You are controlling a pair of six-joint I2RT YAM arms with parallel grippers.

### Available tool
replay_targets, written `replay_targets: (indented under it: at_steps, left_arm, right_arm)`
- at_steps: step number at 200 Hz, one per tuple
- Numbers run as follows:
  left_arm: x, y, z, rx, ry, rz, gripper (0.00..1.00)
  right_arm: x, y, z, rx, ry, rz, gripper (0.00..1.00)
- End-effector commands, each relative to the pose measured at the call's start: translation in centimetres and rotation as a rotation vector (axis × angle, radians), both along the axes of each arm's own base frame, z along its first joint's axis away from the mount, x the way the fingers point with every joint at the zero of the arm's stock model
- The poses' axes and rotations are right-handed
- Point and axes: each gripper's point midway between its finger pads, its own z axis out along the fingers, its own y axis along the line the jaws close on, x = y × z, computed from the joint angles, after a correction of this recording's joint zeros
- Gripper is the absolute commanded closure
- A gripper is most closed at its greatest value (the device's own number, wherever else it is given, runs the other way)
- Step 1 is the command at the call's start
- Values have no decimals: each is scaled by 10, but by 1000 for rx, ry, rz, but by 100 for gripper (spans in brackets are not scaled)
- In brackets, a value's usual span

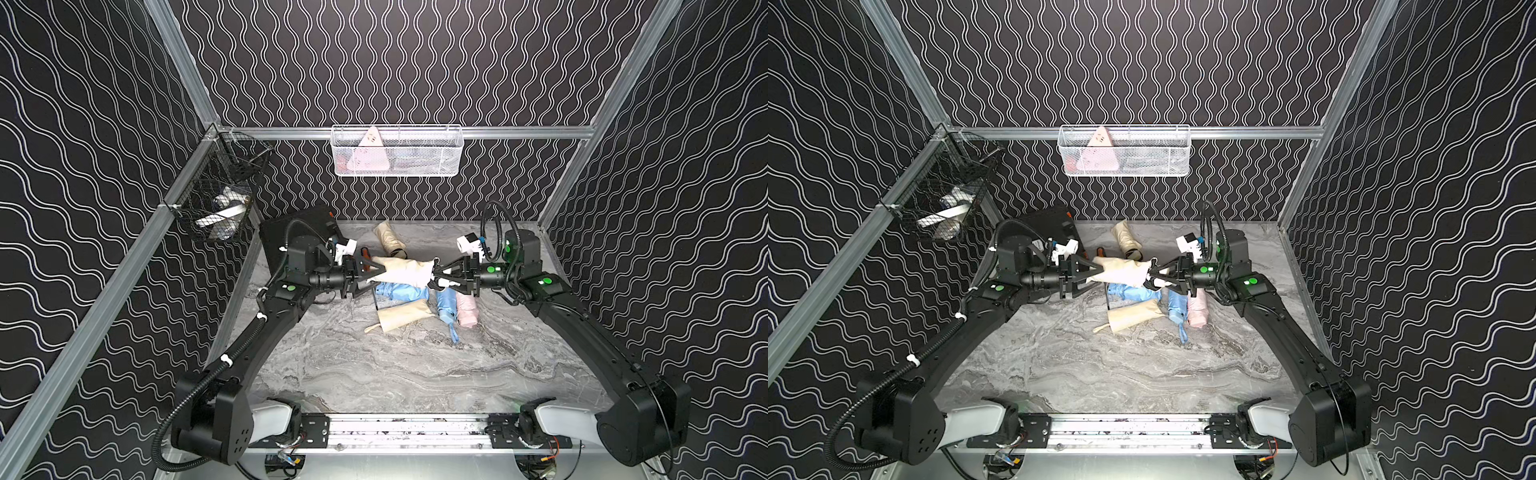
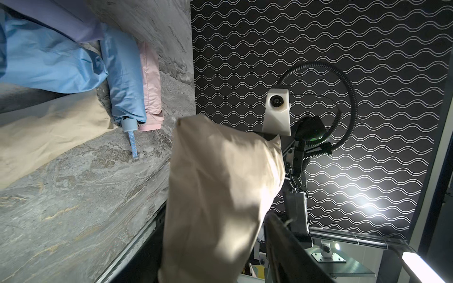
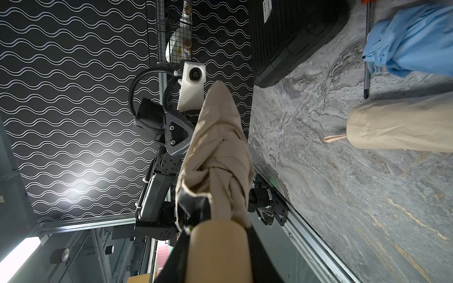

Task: Take umbrellas out of sleeves
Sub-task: Take out the umbrella from the umbrella sleeve.

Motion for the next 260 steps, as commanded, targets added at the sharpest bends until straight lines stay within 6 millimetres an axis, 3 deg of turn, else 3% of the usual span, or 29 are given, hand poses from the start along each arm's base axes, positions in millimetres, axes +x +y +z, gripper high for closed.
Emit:
replay_targets:
  at_steps: [1,63,99,127,150,169,196,214,235,260]
  left_arm:
    - [-1,1,2,10,-28,-5,41]
    - [4,3,-6,79,-35,2,42]
    - [9,6,-7,107,-39,13,56]
    - [12,7,-8,116,-38,18,60]
    - [14,9,-7,118,-36,24,59]
    - [15,11,-8,118,-34,33,50]
    - [15,15,-10,108,-26,48,49]
    - [16,15,-11,95,-24,50,53]
    - [17,16,-11,94,-24,56,70]
    - [17,16,-12,86,-19,61,74]
  right_arm:
    - [-3,3,8,39,-27,21,100]
    - [-8,1,4,26,-20,23,100]
    - [-6,1,1,18,-14,23,100]
    - [-3,1,-1,10,-13,18,100]
    - [-1,0,-3,3,-11,12,100]
    - [0,-1,-3,-1,-12,10,100]
    - [2,-3,-2,-10,-17,3,100]
    - [3,-4,-3,-10,-16,0,100]
    - [4,-3,-3,-9,-16,1,100]
    - [4,-3,-4,-13,-13,2,100]
